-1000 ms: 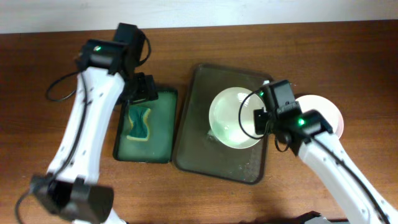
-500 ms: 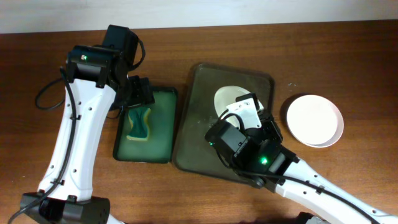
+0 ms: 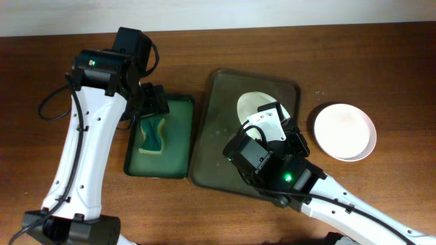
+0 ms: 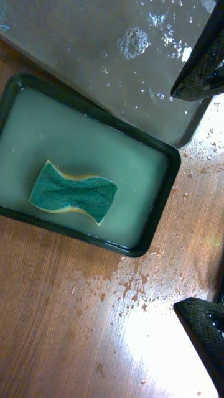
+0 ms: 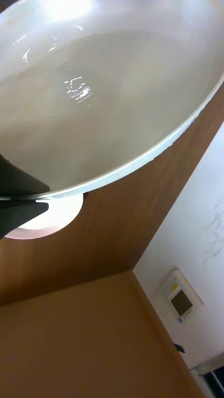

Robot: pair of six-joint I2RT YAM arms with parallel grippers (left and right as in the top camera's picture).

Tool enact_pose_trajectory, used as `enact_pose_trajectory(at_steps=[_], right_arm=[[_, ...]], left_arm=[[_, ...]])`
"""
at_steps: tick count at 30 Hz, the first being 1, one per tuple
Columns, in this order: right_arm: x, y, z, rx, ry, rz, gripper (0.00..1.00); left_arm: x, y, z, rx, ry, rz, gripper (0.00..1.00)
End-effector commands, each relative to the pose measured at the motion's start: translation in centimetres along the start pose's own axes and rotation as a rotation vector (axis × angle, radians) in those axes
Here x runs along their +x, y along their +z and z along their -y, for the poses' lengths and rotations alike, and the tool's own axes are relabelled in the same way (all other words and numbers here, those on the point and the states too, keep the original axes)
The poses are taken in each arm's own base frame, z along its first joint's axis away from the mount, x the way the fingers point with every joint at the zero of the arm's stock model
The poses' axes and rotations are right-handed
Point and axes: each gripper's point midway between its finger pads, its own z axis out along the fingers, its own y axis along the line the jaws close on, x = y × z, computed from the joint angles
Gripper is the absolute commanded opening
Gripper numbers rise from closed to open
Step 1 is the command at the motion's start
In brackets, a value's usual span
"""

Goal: Clean dirty plates on tray and stack at the side

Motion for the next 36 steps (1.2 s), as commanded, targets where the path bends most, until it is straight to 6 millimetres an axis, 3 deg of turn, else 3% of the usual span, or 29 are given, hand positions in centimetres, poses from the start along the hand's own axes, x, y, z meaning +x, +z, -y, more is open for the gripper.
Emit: enact_pose_trajectory(at_steps=[1,18,20,21,24,27,28,29,30,31,32,33,34,36], right_arm=[[-0.4,-0.2,0.5,0.031,0.012,0.019,0.04],[-0.4,-0.1,0.6,0.032,0.03,0.017,0.04],[0.2,1.2,1.8,0.064,0.119,-0.026,0.04],[1.4,2.9,2.6,0.059,0.188,-0.097,0.04],[6.6,8.5,2.5,-0.226,0.444,-0.419,0.04],[10.8,13.0,6.4,-0.383,0.741,-0.556,0.04],[13.2,14.8,8.9,-0.351,0.867,-0.591,0.04],[17.3,17.2,11.8,-0.284,1.02,-0.648,0.04],[19.5,18.3,12.7,-0.255,1.092,-0.687,0.04],[22.4,19.5,12.7,-0.242,1.194,-0.757,0.04],[23.9,20.1,12.0,-0.262,1.235,-0.803,0.04],[25.0,20.6,10.6,-0.309,1.261,-0.854,0.26],[24.6,20.5,9.5,-0.388,1.256,-0.854,0.52],[21.6,20.0,9.0,-0.484,1.233,-0.777,0.61]], left_arm=[[-0.1,-0.5,0.1,0.013,-0.003,0.012,0.99],[-0.1,-0.5,0.1,0.013,-0.003,0.012,0.99],[-0.1,-0.5,0.1,0.014,-0.003,0.012,0.99],[-0.1,-0.5,0.1,0.013,-0.003,0.012,0.99],[-0.1,-0.5,0.1,0.014,-0.003,0.012,0.99],[-0.1,-0.5,0.1,0.014,-0.003,0.012,1.0],[-0.1,-0.5,0.1,0.013,-0.003,0.012,0.99],[-0.1,-0.5,0.1,0.013,-0.003,0.012,0.99],[-0.1,-0.5,0.1,0.013,-0.003,0.012,0.99],[-0.1,-0.5,0.1,0.013,-0.003,0.012,0.99],[-0.1,-0.5,0.1,0.014,-0.003,0.012,0.99],[-0.1,-0.5,0.1,0.014,-0.003,0.012,0.99],[-0.1,-0.5,0.1,0.014,-0.003,0.012,1.0],[-0.1,-0.5,0.1,0.014,-0.003,0.012,0.99]])
